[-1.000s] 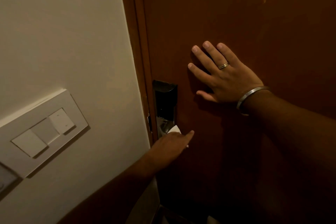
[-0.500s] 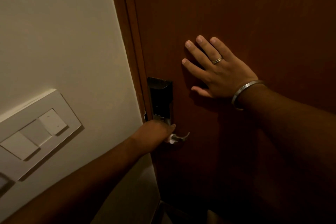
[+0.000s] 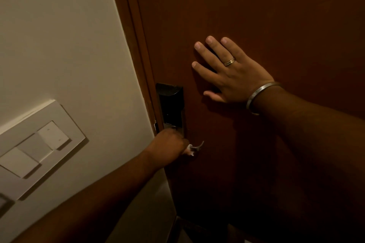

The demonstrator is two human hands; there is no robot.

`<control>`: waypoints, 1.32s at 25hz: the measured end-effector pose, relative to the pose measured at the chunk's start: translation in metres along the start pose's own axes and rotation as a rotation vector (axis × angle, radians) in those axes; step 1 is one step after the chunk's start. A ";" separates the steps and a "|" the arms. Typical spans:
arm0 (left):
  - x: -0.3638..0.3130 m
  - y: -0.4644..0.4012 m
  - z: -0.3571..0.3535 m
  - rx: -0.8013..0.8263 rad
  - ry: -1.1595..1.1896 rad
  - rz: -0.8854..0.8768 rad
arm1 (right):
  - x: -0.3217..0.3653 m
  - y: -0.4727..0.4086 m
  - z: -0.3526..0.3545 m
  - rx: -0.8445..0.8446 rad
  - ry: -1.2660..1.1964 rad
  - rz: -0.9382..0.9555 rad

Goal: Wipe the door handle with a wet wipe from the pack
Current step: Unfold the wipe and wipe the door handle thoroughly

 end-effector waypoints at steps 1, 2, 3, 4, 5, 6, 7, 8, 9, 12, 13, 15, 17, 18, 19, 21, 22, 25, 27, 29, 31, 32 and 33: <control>-0.010 -0.007 -0.002 0.040 0.038 0.027 | 0.000 0.000 0.000 0.004 -0.003 0.003; -0.018 -0.014 -0.005 0.067 0.083 0.067 | 0.000 -0.001 0.000 0.008 -0.006 0.005; -0.024 -0.020 -0.008 0.076 0.125 0.102 | 0.000 0.000 0.000 0.011 -0.010 0.006; -0.026 -0.022 -0.009 0.071 0.163 0.124 | -0.001 0.000 0.000 0.012 -0.014 0.005; -0.025 -0.020 -0.009 0.056 0.204 0.123 | -0.001 0.000 0.000 0.012 -0.018 0.004; -0.023 -0.015 -0.009 0.036 0.242 0.096 | -0.001 0.000 0.000 0.012 -0.020 0.005; -0.020 -0.006 -0.011 0.003 0.273 0.044 | 0.000 0.000 0.000 0.011 -0.020 0.005; -0.013 0.004 -0.013 -0.031 0.305 -0.015 | 0.000 0.000 0.000 0.009 -0.019 0.004; -0.005 0.013 -0.015 -0.055 0.329 -0.065 | 0.000 0.000 0.000 0.008 -0.019 0.003; 0.004 0.014 -0.015 -0.069 0.375 -0.100 | 0.000 0.000 0.000 0.012 -0.035 -0.002; -0.003 0.005 -0.013 -0.063 0.359 -0.075 | 0.000 0.000 0.000 0.013 -0.037 -0.002; -0.025 -0.014 -0.013 -0.089 0.265 -0.017 | -0.001 0.000 0.000 0.014 -0.041 -0.001; -0.033 -0.016 -0.013 -0.150 0.225 -0.002 | -0.001 0.000 0.000 0.010 -0.047 -0.003; -0.027 -0.009 -0.011 -0.173 0.225 -0.015 | -0.001 0.000 0.000 0.008 -0.048 -0.002; -0.017 0.000 -0.009 -0.189 0.224 -0.036 | 0.000 0.000 0.000 0.007 -0.047 -0.001; 0.006 0.012 -0.006 -0.225 0.184 -0.042 | 0.001 0.000 -0.001 0.006 -0.036 -0.003; 0.010 0.011 -0.004 -0.208 0.144 -0.045 | 0.000 0.000 -0.001 0.006 -0.035 -0.002; -0.014 -0.015 -0.007 -0.166 0.148 0.018 | 0.000 0.000 0.000 0.017 -0.050 -0.003; -0.035 -0.025 -0.010 -0.209 0.203 0.103 | 0.000 0.000 0.001 0.020 -0.056 -0.001; -0.030 -0.014 -0.007 -0.273 0.260 0.035 | -0.001 0.000 0.000 0.015 -0.047 -0.001; -0.007 0.003 -0.004 -0.286 0.256 -0.066 | 0.001 0.000 0.000 0.009 -0.036 -0.001; 0.000 0.006 0.000 -0.271 0.239 -0.104 | 0.001 0.000 0.000 0.008 -0.033 -0.002; 0.001 0.003 0.003 -0.268 0.224 -0.125 | 0.001 0.000 -0.001 0.009 -0.031 -0.006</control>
Point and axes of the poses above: each hand's wrist, its own y-axis away from the middle knuckle, its own z-axis out of the back of the hand, x = y × z, the point moved 4 cm from there along -y, towards the middle knuckle, and after that the axes turned 1 degree about z, right-handed, at the moved point
